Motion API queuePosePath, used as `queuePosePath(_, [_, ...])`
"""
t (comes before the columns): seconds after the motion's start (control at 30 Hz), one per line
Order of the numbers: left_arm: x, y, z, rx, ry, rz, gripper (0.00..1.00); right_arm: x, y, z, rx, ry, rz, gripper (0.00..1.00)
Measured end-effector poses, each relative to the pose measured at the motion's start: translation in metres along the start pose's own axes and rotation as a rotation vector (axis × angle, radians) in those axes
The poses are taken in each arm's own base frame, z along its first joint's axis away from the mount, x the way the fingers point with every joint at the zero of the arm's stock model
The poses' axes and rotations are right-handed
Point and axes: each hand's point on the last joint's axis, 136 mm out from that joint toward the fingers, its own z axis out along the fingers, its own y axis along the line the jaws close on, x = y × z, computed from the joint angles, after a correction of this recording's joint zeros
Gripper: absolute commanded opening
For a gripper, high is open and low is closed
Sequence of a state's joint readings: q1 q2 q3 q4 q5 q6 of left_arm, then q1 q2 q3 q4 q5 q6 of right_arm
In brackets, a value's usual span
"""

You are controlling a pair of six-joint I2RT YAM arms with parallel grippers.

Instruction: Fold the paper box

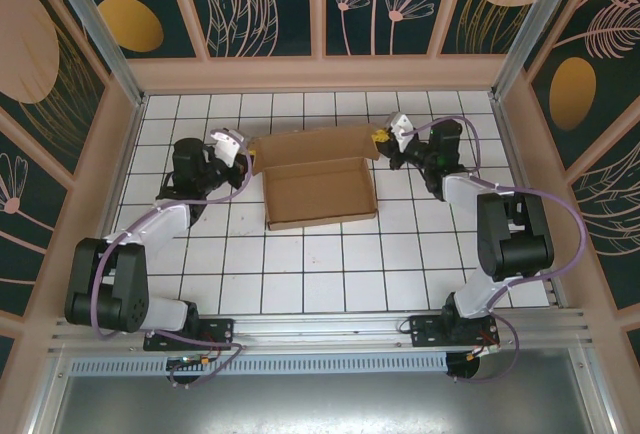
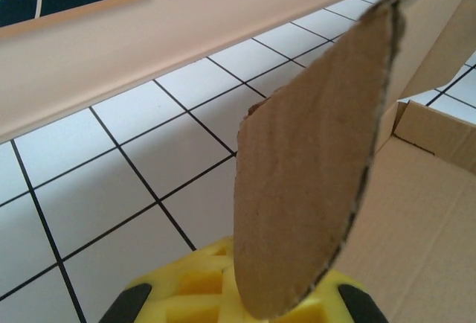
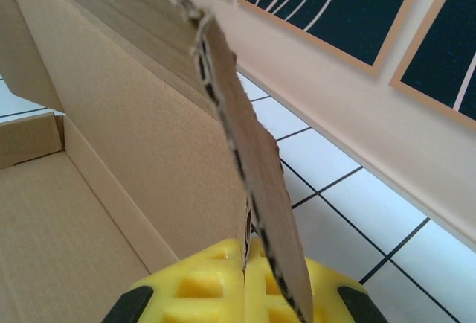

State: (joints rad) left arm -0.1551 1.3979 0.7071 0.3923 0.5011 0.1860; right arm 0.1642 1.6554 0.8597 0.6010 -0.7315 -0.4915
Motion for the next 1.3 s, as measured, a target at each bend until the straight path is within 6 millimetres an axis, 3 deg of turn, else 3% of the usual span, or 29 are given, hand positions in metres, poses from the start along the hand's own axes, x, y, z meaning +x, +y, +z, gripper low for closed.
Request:
queuePosePath(0.13, [-0.002,0.005,0.0,-0.032,-0.011,-0.052,0.0,-0.005,0.001,0.007,0.067,0.025,0.06,0.0])
queuePosePath(0.43, [0.001,0.016,-0.005,-0.193,-0.037,-0.197,0.0,-0.021,0.022,0.02,0.322,0.073,0.188,0.0])
queuePosePath(0.87, [0.001,0.009,-0.002,-0.247,-0.092,-0.422,0.0,-0.023,0.035,0.019,0.807,0.021,0.548,0.0])
queuePosePath(1.07, [0.005,-0.003,-0.004,-0.218,-0.144,-0.495,0.0,-0.021,0.038,0.01,0.882,-0.041,0.619,0.0])
queuePosePath(1.3, [0.009,-0.019,-0.007,-0.193,-0.176,-0.539,0.01,-0.005,0.046,-0.002,0.871,-0.11,0.641,0.0])
